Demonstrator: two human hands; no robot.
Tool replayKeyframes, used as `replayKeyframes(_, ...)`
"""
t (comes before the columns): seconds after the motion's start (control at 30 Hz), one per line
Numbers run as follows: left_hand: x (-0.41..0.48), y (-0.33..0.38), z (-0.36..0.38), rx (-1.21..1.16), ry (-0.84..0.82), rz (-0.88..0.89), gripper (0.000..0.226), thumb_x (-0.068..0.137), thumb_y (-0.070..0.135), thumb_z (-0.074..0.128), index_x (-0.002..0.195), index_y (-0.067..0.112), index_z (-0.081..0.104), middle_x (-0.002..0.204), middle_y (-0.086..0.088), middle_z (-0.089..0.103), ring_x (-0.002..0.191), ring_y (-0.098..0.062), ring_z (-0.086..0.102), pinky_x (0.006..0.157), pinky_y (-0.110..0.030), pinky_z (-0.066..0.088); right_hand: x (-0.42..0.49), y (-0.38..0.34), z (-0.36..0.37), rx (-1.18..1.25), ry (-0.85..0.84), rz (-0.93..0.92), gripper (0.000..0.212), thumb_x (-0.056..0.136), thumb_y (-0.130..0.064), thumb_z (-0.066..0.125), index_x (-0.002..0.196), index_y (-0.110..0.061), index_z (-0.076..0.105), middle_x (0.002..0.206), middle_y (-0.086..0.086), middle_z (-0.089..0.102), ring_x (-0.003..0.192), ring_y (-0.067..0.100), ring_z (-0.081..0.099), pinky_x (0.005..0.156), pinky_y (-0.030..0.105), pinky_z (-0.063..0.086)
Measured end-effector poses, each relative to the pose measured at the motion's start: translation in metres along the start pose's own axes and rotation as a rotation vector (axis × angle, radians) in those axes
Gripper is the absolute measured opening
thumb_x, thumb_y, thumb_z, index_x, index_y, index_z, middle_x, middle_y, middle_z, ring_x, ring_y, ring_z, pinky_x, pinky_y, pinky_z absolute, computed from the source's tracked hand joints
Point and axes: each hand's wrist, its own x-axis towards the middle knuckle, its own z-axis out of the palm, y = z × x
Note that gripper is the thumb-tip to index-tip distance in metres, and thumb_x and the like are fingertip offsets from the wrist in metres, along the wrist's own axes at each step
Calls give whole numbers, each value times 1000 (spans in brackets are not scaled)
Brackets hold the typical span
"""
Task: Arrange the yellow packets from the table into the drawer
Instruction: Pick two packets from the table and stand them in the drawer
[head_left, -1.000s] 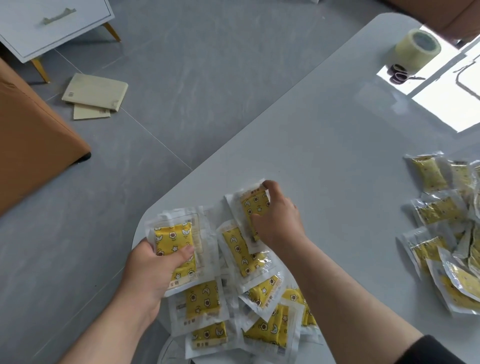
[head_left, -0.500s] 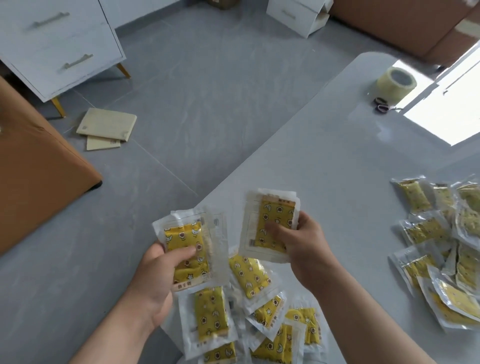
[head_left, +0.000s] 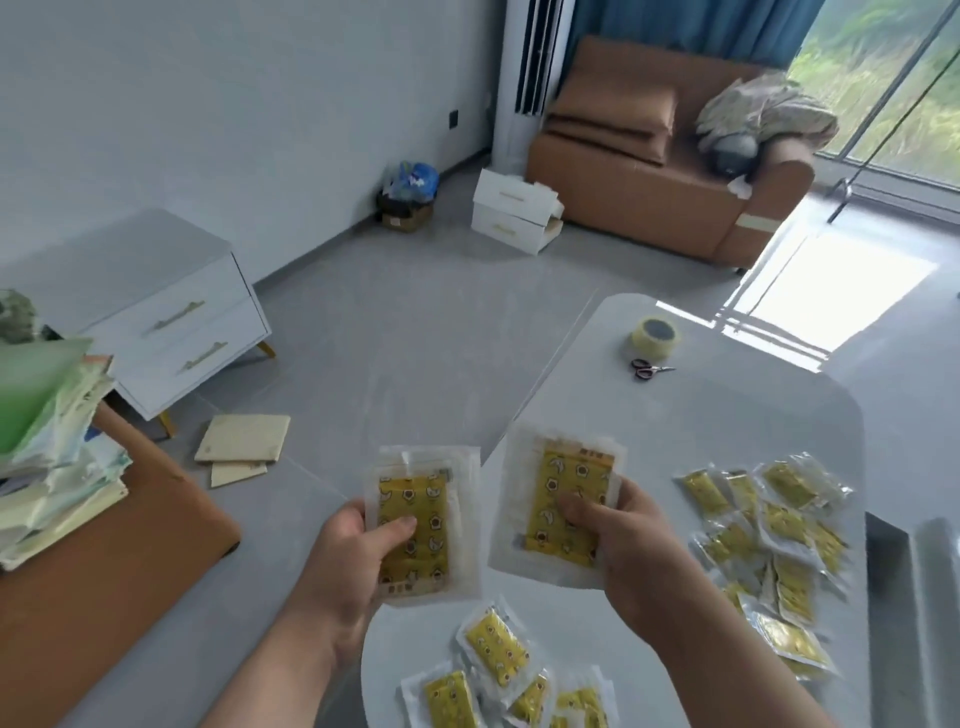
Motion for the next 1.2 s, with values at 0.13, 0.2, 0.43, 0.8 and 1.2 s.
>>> replayKeyframes(0.13,-45,33,10,80,-47,28,16,90,-3,52,104,1,61,92,-20,73,77,-31,73,60,-40,57,-63,-38,-6,-21,32,-54,17,83,6,66,97,-5,68,86,15,76,77,32,73,72,45,59)
replayKeyframes(0.2,-67,45,17,100,-83,20,18,91,-2,51,105,2,60,91,-19,74,78,-32,73,63,-42,56,-94,-50,-10,-35,45,-76,16,83,4,68,94,-8,71,85,12,77,77,30,74,72,43,59)
replayKeyframes(0.43,-141,79,54,83,-199,40,22,93,-3,43,104,1,61,91,-22,73,84,-38,69,70,-48,55,-191,-80,-43,152,146,-82,17,87,2,62,101,-4,67,89,17,76,78,35,73,73,48,59)
replayKeyframes(0.8,-288,61,140,216,-457,135,18,91,-5,52,105,0,61,90,-20,74,84,-37,70,66,-43,55,-371,-78,-155,193,277,-276,23,85,10,58,98,-3,73,98,20,74,89,37,72,80,48,57)
replayKeyframes(1.2,-470,-34,233,386,-727,143,21,89,0,56,109,-1,63,95,-20,73,89,-40,69,73,-46,54,-601,0,-287,285,537,-375,21,83,7,64,97,-6,73,97,16,76,90,34,73,86,49,55)
